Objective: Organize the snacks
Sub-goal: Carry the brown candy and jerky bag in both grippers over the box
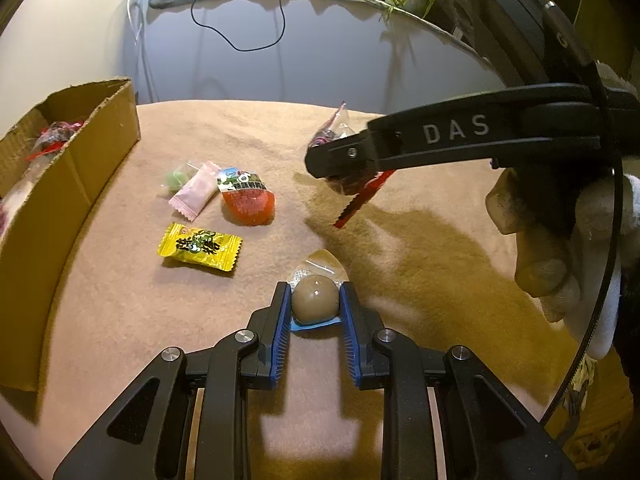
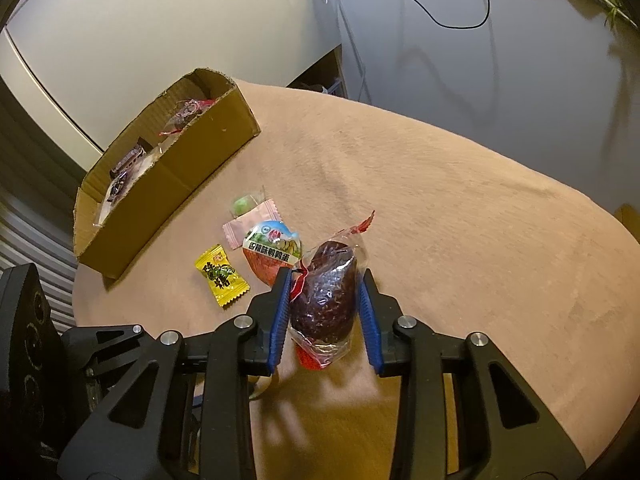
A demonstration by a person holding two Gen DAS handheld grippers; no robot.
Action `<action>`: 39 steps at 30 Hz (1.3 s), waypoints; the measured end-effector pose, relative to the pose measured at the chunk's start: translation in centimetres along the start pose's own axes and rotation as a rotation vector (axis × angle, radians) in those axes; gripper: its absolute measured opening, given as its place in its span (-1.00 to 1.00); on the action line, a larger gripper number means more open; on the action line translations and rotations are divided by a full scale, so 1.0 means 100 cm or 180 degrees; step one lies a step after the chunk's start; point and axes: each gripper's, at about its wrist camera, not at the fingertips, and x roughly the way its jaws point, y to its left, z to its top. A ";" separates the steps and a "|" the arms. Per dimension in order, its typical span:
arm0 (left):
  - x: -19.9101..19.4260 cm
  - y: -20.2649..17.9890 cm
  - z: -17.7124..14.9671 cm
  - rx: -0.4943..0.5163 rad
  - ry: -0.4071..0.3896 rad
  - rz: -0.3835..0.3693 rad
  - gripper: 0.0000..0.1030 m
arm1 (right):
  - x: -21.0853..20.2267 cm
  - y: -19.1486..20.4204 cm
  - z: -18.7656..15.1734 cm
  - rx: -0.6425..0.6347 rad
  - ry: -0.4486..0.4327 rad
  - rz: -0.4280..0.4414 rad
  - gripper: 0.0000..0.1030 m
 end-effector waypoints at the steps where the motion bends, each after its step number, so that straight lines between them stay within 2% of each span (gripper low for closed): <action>1: -0.001 0.000 -0.002 -0.0001 -0.0010 0.0000 -0.56 | -0.002 0.000 -0.001 0.0003 -0.0014 -0.0009 -0.35; 8: -0.023 0.009 0.001 -0.0010 -0.0157 0.0034 -0.56 | -0.017 -0.001 0.001 0.0000 -0.0117 -0.0009 -0.35; 17: -0.056 0.036 0.009 -0.0118 -0.0412 0.0177 -0.56 | -0.029 0.021 0.014 -0.0119 -0.0230 0.0044 -0.35; 30: -0.099 0.093 0.020 -0.0378 -0.0692 0.0447 -0.56 | -0.023 0.068 0.054 -0.0330 -0.0306 0.0167 -0.35; 39: -0.114 0.135 0.020 -0.0556 -0.0761 0.0627 -0.56 | -0.006 0.100 0.088 -0.0444 -0.0328 0.0251 -0.35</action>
